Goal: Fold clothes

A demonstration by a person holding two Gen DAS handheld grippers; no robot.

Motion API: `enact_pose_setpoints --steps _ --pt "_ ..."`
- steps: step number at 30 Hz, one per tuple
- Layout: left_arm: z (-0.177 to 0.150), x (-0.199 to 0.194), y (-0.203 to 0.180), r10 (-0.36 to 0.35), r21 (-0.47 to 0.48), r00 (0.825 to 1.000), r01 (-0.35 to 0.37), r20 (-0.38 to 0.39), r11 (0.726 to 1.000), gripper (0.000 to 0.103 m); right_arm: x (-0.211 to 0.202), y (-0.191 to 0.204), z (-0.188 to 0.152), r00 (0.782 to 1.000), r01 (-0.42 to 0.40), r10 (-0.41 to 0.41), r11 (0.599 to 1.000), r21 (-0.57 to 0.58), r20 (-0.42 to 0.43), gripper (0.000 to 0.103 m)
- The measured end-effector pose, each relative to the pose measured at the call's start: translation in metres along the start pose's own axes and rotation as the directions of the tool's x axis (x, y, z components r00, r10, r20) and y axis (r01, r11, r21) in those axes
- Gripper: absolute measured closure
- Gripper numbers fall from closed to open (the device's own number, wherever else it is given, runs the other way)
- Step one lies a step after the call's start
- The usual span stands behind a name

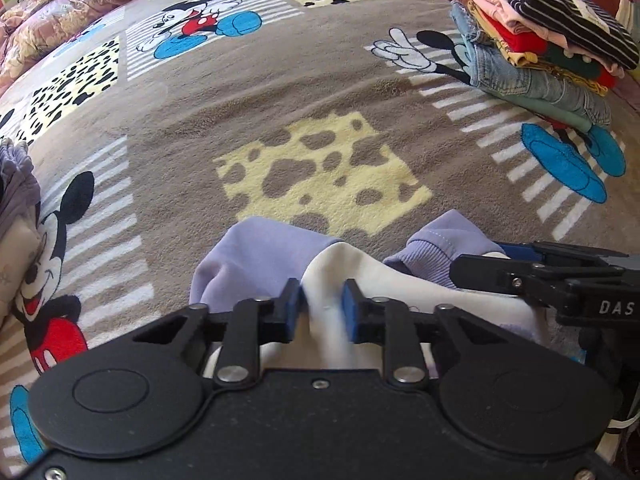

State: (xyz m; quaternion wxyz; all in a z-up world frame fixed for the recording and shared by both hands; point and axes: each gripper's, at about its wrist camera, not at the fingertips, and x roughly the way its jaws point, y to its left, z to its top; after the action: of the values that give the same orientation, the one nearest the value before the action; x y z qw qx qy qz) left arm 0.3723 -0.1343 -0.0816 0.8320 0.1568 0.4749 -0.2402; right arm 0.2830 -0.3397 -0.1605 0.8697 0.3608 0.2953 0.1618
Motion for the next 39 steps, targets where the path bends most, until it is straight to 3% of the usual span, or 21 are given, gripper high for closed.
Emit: enact_pose_setpoints --steps 2,6,9,16,24,31,39 --pt "-0.002 -0.008 -0.004 0.01 0.016 1.0 -0.011 0.024 1.0 0.099 0.0 0.0 0.0 1.0 0.002 -0.002 1.0 -0.002 0.004 0.051" --pt "-0.006 -0.025 -0.007 0.024 0.02 0.997 -0.025 0.073 0.999 0.101 0.0 0.002 0.0 1.0 -0.001 0.001 1.0 -0.011 0.014 0.071" --pt "-0.012 -0.043 -0.006 0.024 0.004 0.992 -0.024 0.124 1.0 0.101 -0.003 0.003 0.0 1.0 -0.005 0.006 1.0 -0.016 0.03 0.075" --pt "-0.029 -0.094 -0.004 0.026 -0.034 0.97 -0.019 0.242 0.999 0.101 -0.01 0.007 0.002 0.998 -0.034 0.036 0.999 -0.02 0.056 0.08" --pt "-0.063 -0.144 -0.007 0.036 -0.074 0.943 -0.012 0.331 0.997 0.101 -0.026 0.015 0.004 0.987 -0.132 0.132 0.991 -0.01 0.088 0.086" --pt "-0.103 -0.168 -0.009 0.062 -0.13 0.929 -0.015 0.364 0.991 0.102 -0.046 0.024 0.001 0.971 -0.205 0.207 0.978 -0.032 0.12 0.088" --pt "-0.149 -0.18 -0.019 0.082 -0.174 0.921 -0.016 0.38 0.985 0.102 -0.07 0.041 -0.016 0.962 -0.245 0.253 0.965 -0.09 0.099 0.089"
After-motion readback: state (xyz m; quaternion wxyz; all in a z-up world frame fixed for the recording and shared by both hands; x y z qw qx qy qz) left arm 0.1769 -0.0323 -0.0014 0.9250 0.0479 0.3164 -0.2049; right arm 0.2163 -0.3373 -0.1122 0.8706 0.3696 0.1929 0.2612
